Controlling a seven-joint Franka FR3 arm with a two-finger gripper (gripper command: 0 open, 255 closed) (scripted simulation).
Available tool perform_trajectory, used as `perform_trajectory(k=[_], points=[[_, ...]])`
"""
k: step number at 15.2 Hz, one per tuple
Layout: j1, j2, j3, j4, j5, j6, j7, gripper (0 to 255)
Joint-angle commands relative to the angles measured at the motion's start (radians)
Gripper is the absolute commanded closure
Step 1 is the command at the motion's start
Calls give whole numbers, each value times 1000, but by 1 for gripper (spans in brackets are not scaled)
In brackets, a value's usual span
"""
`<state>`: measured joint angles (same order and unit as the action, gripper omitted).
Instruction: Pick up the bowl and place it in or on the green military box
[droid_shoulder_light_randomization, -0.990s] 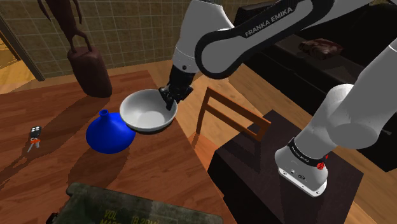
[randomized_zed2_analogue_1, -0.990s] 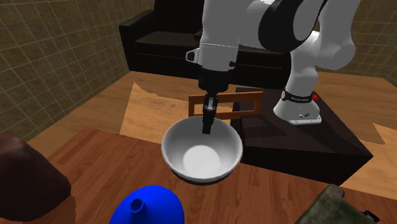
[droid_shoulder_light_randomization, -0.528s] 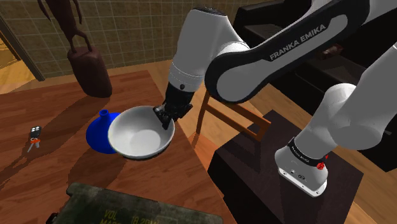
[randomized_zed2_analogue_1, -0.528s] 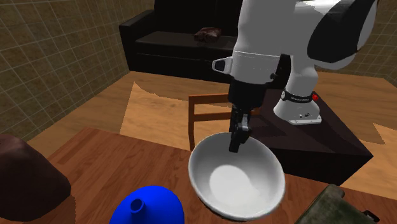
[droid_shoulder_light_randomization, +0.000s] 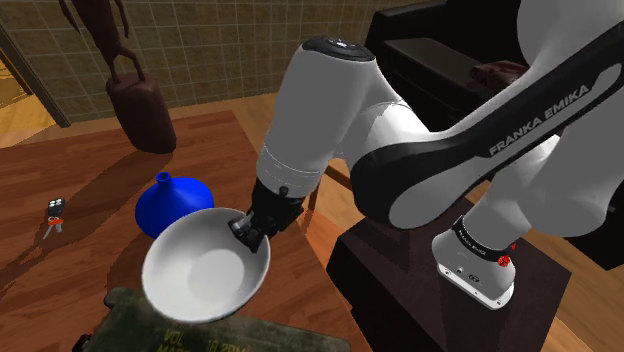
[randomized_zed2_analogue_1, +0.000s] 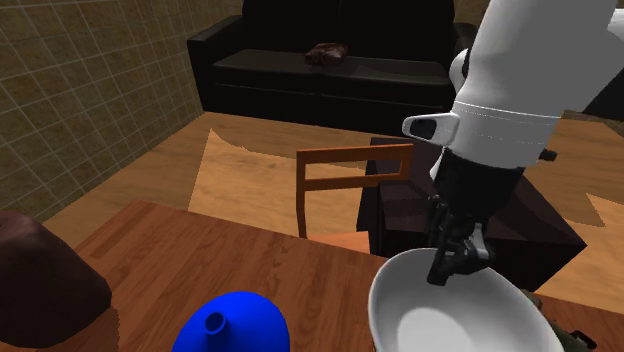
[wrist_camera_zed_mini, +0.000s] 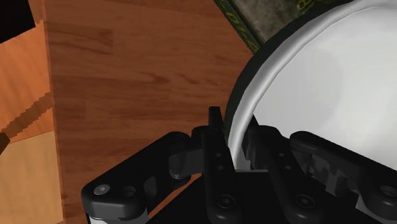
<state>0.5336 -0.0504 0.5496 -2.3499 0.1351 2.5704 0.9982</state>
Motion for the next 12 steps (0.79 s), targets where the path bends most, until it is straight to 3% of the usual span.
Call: perform_trajectory(k=[1,8,12], points=[[18,14,28,22,-36,-4,77,255],[107,115,115,131,-225,-30,387,255],[116,156,104,113,-275,19,423,255]])
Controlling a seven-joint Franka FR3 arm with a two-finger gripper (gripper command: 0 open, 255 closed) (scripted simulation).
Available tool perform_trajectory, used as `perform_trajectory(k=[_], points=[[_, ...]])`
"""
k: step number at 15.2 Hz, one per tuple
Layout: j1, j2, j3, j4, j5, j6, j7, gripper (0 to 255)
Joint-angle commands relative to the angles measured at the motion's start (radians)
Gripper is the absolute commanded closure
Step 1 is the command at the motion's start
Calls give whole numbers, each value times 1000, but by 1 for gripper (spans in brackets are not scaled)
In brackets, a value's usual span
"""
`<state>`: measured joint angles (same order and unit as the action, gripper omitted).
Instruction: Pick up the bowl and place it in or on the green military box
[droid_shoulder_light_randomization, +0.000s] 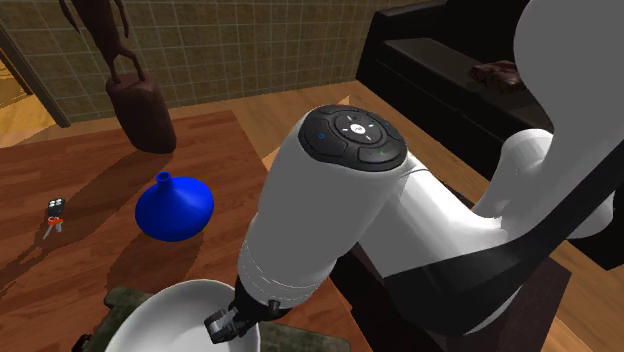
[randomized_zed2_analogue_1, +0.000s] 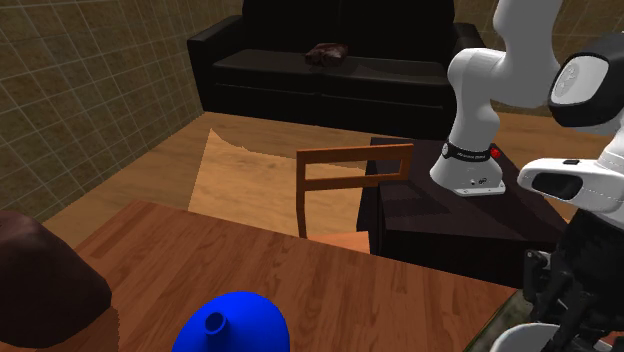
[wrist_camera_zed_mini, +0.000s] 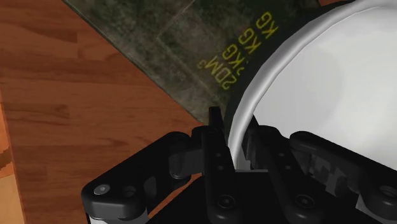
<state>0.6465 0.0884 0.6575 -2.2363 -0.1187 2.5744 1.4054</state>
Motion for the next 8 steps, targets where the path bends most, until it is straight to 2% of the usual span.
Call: perform_trajectory(k=[1,8], points=[[6,28,-7,-5,-35,27,26,255],[34,106,-44,-25,-141,107,102,255]])
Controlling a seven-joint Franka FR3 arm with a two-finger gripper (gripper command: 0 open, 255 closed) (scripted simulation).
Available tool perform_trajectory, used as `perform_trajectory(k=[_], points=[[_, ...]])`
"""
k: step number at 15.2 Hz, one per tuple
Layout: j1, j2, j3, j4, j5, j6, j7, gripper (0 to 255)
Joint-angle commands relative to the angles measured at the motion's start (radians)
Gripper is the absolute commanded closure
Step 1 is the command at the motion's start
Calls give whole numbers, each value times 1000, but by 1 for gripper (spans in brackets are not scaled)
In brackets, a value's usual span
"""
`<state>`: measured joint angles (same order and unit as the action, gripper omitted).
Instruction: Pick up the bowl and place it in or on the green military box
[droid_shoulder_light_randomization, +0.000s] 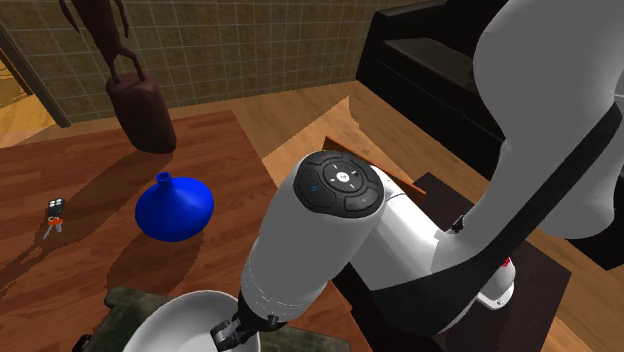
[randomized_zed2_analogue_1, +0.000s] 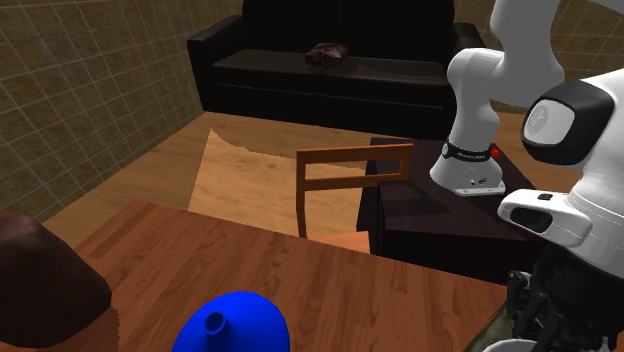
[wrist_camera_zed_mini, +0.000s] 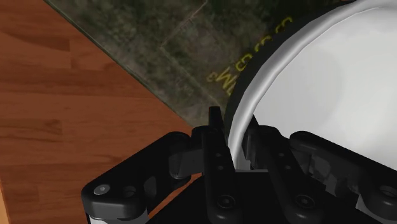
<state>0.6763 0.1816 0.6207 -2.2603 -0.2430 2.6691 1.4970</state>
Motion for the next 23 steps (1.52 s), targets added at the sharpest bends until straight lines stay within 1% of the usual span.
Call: perform_trajectory(k=[1,4,12,13,18,20,22,23], points=[[10,24,-14,-3,-33,23,22,255],[27,57,-38,-6,-79,53,56,255],[28,56,-38,-6,-79,53,56,255],[28,56,-39,-6,-79,53,56,0],[28,56,-38,-6,-79,53,56,0],[-14,-20,12,-25,17,10,-12,0],[-42,-90,46,-35,108,-33,-77,0],[-39,-91,43,-35,108,-33,-77,0]])
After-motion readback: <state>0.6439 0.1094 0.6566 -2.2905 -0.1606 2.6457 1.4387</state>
